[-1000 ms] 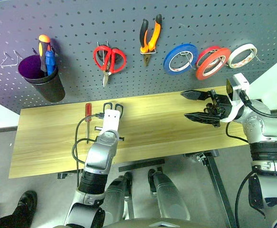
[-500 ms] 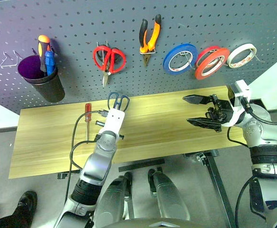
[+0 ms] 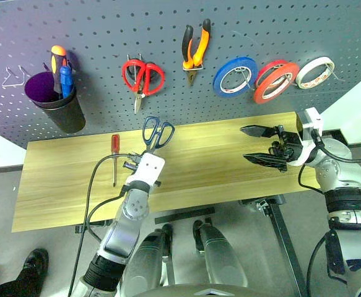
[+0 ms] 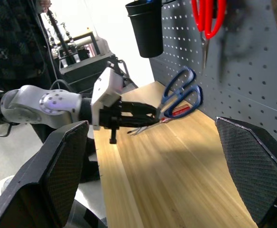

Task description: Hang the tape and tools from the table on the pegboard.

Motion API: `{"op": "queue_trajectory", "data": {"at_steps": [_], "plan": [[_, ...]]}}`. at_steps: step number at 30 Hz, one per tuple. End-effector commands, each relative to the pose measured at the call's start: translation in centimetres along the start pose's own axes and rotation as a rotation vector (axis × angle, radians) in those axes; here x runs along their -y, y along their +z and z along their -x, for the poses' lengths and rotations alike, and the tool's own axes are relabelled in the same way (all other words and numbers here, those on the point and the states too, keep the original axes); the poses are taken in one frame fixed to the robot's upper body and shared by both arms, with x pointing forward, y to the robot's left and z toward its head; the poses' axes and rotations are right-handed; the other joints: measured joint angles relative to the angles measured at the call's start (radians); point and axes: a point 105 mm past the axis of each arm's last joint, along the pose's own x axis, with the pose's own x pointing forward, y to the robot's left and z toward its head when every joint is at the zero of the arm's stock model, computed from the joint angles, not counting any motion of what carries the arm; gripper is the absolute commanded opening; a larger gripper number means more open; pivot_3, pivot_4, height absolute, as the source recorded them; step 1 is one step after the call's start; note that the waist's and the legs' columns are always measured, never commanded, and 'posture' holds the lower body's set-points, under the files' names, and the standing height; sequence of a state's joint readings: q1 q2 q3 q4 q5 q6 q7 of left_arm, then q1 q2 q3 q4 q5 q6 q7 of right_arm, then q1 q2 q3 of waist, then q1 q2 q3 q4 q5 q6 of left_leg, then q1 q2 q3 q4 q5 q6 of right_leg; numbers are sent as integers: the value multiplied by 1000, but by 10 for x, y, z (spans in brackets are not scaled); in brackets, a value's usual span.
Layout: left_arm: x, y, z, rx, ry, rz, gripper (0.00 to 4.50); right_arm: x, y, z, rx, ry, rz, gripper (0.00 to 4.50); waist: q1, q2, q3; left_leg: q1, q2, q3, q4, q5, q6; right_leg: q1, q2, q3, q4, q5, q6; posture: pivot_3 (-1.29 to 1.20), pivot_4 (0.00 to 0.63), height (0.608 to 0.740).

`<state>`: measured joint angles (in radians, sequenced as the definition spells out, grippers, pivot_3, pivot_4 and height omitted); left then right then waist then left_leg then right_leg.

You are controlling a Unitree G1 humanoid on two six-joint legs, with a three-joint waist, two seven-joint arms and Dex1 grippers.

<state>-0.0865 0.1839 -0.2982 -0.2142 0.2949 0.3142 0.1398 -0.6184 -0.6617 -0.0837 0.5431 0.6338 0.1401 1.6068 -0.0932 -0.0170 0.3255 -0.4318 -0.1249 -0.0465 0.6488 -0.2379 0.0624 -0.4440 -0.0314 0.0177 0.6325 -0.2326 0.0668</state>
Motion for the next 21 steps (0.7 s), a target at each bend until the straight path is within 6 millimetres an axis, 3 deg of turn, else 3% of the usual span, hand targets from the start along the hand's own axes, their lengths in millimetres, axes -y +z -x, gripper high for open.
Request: {"op": "queue_trajectory", "data": {"at_steps": [1,8,17,21], "plan": [[-3,31,7,193,-2,-27,682,1,9,9,17,-13,14,4500,0,0,0,0,0,0,0,0,1,0,0,0,0,0,0,-213,310,729],[-10,40,17,322,9,-52,682,2,4,18,42,-44,3,4500,-2,1,-1,0,0,1,0,1,2,-1,0,0,0,0,0,-216,294,729],[-24,59,24,459,29,-55,682,-12,15,22,122,12,-45,4500,0,3,-2,0,0,2,1,1,2,-1,0,0,1,1,1,-225,266,729],[-27,66,23,509,19,-85,682,-13,24,23,139,19,23,4500,-2,6,-4,0,0,3,2,1,2,-1,0,0,2,2,2,-235,253,729]]}}
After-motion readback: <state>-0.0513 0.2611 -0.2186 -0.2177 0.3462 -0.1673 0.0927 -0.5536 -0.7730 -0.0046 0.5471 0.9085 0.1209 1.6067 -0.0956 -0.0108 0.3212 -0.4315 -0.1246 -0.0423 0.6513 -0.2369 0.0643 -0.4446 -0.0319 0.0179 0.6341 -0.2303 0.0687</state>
